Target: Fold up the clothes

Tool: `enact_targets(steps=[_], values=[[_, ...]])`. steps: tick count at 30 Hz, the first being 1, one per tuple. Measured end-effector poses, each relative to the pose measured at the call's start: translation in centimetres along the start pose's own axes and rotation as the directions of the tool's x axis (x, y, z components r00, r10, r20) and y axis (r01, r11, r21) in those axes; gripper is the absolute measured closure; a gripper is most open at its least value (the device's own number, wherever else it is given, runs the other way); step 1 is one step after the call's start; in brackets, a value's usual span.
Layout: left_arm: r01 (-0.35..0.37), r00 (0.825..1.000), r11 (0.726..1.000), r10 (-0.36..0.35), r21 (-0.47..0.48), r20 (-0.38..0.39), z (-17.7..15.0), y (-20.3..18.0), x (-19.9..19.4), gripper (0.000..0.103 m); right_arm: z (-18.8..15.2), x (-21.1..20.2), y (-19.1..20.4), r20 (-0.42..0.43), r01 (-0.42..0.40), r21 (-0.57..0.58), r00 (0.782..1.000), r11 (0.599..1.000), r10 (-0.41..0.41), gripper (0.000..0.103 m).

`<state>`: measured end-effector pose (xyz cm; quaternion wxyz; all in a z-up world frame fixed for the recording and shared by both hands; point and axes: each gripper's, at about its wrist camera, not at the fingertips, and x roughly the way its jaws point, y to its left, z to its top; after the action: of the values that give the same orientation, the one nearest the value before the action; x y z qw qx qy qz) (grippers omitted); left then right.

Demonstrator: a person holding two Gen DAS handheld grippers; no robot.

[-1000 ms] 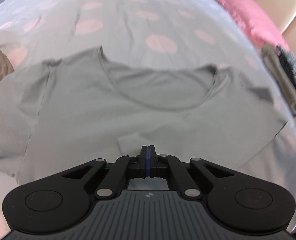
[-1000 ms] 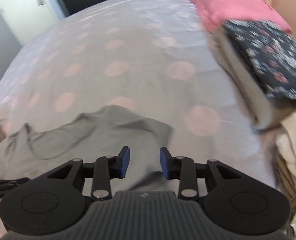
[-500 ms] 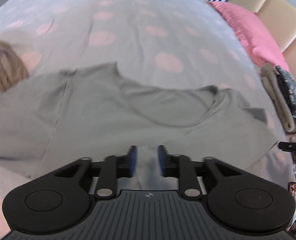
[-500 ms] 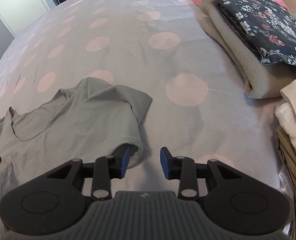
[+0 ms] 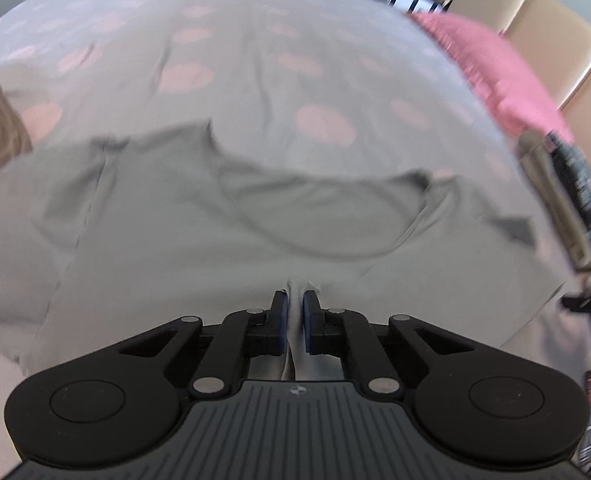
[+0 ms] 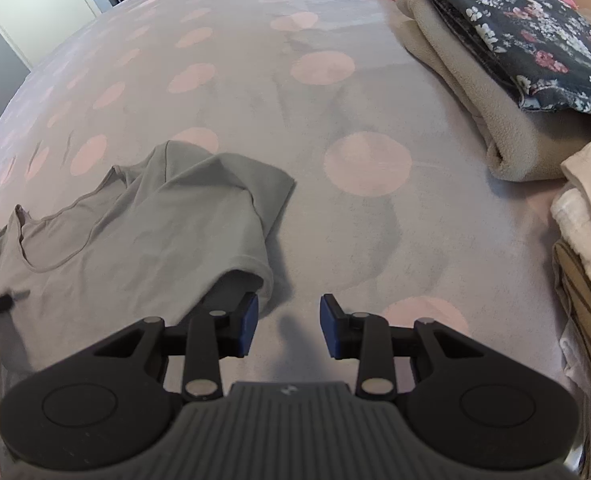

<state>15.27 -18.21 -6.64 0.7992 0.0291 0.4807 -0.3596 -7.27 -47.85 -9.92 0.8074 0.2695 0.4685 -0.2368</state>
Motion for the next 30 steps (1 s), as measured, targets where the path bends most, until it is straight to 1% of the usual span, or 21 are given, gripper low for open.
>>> enact_targets(steps=[3,5,8,13,15,17,20,21,22,23,24,26,30], values=[[0.059,0.997,0.998,-0.058,-0.032,0.053,1.5,-0.2,-2.2,0.097,-0.6,0.5,0.8,-0.002,-0.021,-0.017,1.0,1.0,0.021,0.066],[0.089,0.993,0.995,-0.085,-0.042,0.081,2.5,-0.5,-3.3,0.097,-0.8,0.8,1.2,0.0,-0.037,0.003,0.999,0.999,0.037,0.066],[0.129,0.986,0.99,-0.122,-0.051,0.116,3.6,-0.9,-4.6,0.097,-0.8,1.5,1.7,0.002,-0.031,0.036,1.0,0.999,0.031,0.066],[0.181,0.971,0.982,-0.169,-0.06,0.17,5.1,-1.3,-6.4,0.097,-0.9,2.5,2.5,-0.017,-0.052,0.083,0.998,0.995,0.054,0.066],[0.2,0.962,0.978,-0.183,-0.064,0.201,5.8,-1.1,-7.5,0.097,-0.9,2.5,3.0,-0.016,-0.072,0.08,0.997,0.994,0.074,0.066],[0.209,0.955,0.975,-0.188,-0.07,0.227,6.4,-0.6,-8.7,0.097,-1.0,2.6,3.8,-0.012,-0.065,0.055,0.998,0.996,0.066,0.066],[0.192,0.954,0.976,-0.162,-0.101,0.251,7.1,0.9,-10.0,0.097,-1.3,2.8,4.9,-0.003,-0.014,-0.002,1.0,1.0,0.014,0.066],[0.183,0.955,0.976,-0.149,-0.116,0.256,7.2,1.6,-10.2,0.097,-1.3,2.8,5.0,-0.005,-0.008,-0.012,1.0,1.0,0.008,0.072],[0.172,0.958,0.976,-0.133,-0.136,0.255,7.2,2.3,-10.4,0.097,-1.3,2.7,5.1,-0.008,-0.005,-0.02,1.0,1.0,0.005,0.081],[0.16,0.961,0.974,-0.116,-0.158,0.253,7.3,3.1,-10.5,0.097,-1.3,2.7,5.1,-0.011,-0.002,-0.028,1.0,1.0,0.002,0.092],[0.149,0.963,0.974,-0.103,-0.173,0.248,7.3,3.7,-10.6,0.097,-1.2,2.7,5.2,-0.014,0.001,-0.036,1.0,0.999,-0.001,0.095],[0.117,0.97,0.974,-0.069,-0.195,0.234,7.2,4.8,-10.6,0.097,-1.2,2.5,5.3,-0.02,0.009,-0.048,1.0,0.999,-0.01,0.096],[0.017,0.983,0.979,0.021,-0.202,0.182,6.7,6.6,-9.9,0.097,-1.3,1.8,5.5,-0.045,0.017,-0.049,0.999,0.999,-0.019,0.097]])
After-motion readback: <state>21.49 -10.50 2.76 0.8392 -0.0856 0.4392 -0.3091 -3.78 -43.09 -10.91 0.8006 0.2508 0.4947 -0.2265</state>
